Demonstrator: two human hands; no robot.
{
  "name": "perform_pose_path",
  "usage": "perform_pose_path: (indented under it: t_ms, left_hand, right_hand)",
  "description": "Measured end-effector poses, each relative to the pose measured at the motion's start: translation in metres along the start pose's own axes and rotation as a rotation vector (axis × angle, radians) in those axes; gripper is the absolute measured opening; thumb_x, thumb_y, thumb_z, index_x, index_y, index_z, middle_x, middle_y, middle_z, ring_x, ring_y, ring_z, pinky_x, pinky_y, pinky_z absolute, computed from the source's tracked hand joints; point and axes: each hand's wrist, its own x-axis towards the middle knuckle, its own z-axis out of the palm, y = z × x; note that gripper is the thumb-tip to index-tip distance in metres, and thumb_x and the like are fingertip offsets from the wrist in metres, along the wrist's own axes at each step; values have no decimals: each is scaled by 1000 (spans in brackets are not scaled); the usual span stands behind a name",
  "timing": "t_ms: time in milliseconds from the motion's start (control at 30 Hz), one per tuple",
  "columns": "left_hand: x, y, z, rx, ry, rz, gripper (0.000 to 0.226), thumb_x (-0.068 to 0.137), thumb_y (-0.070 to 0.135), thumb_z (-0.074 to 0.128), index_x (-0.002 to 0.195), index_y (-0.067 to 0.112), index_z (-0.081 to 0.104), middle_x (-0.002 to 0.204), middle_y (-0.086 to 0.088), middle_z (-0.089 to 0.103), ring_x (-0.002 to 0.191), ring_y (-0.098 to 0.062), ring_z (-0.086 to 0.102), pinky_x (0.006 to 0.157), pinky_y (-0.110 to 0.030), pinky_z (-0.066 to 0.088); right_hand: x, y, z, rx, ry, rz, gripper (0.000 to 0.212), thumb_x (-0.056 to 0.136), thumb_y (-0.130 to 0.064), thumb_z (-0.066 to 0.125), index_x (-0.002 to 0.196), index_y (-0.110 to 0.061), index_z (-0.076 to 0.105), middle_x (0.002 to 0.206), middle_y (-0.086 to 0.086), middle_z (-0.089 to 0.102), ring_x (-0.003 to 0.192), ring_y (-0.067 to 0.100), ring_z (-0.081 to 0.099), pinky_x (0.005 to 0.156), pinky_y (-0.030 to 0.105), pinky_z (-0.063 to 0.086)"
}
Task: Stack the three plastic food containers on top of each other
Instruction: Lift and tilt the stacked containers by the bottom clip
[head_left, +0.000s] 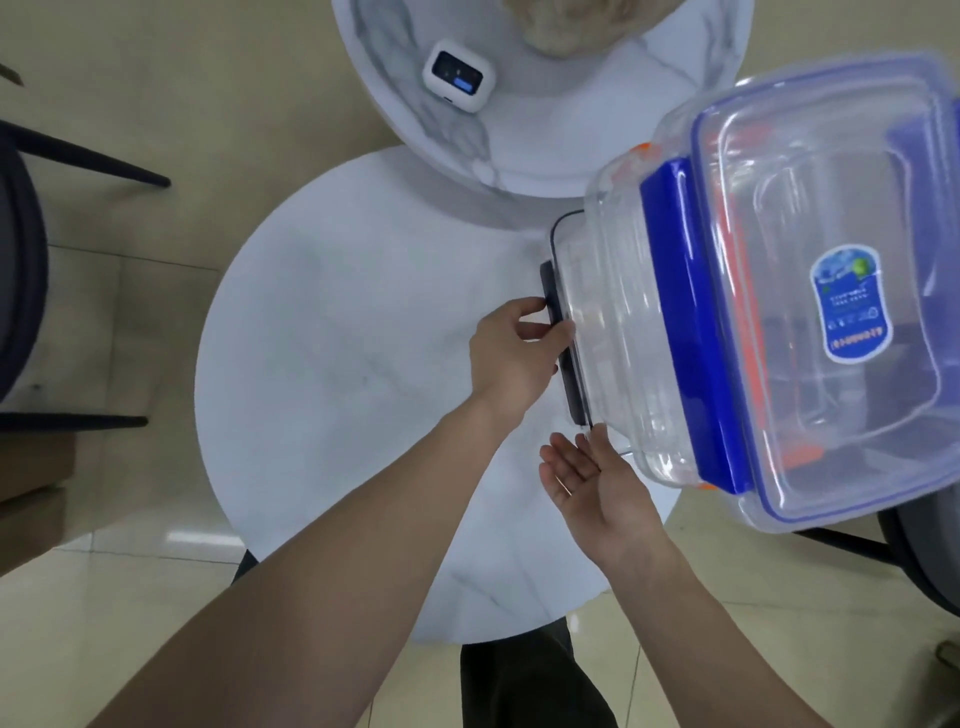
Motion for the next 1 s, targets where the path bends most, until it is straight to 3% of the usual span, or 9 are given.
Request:
perform_pose_path:
  t_ms: [300,433,533,633,800,1000]
  left_hand:
    - [3,8,18,129,-91,22,35,89,25,64,123,19,61,84,4,67,81,-22,72,80,-44,62]
    - [4,18,24,223,-116,34,30,88,24,59,116,14,56,76,0,64,68,-23,65,66,-35,56]
    - [6,23,28,263,-121,29,24,86,27,60,105,17,52,82,-4,65,66,-21,61,60,-30,48]
    - [7,26,32,248,-127,-5,27,83,28,63,103,14,53,88,-10,69,68,-24,63,63,-32,52]
    - [10,28,39,244,-123,-14,29,80,28,65,98,9,51,89,-13,69,64,-23,58,55,-30,45]
    - [10,31,48,259,-124,-13,30,80,27,65,98,9,50,85,-7,63,69,-24,60,56,-30,47]
  right_hand:
    - [6,-17,-11,-110,46,-45,27,98,-33,55,102,-7,54,107,16,68,95,28,68,78,38,53]
    - [7,-26,-13,-154,62,-42,25,100,-31,53,98,-6,55,103,15,68,94,28,67,81,38,51]
    - [5,-33,-13,-163,68,-29,26,100,-32,52,95,-6,55,101,15,68,94,27,66,88,41,48]
    - [6,-39,-15,-174,63,-17,27,100,-32,52,95,-6,55,102,15,68,95,27,66,85,39,50]
    - [6,-47,-18,-207,67,-5,27,101,-30,50,96,-5,56,103,16,67,95,27,66,85,39,50]
    - [7,-60,-23,-241,78,-15,27,101,-29,50,93,-4,56,104,16,67,96,27,65,87,40,50]
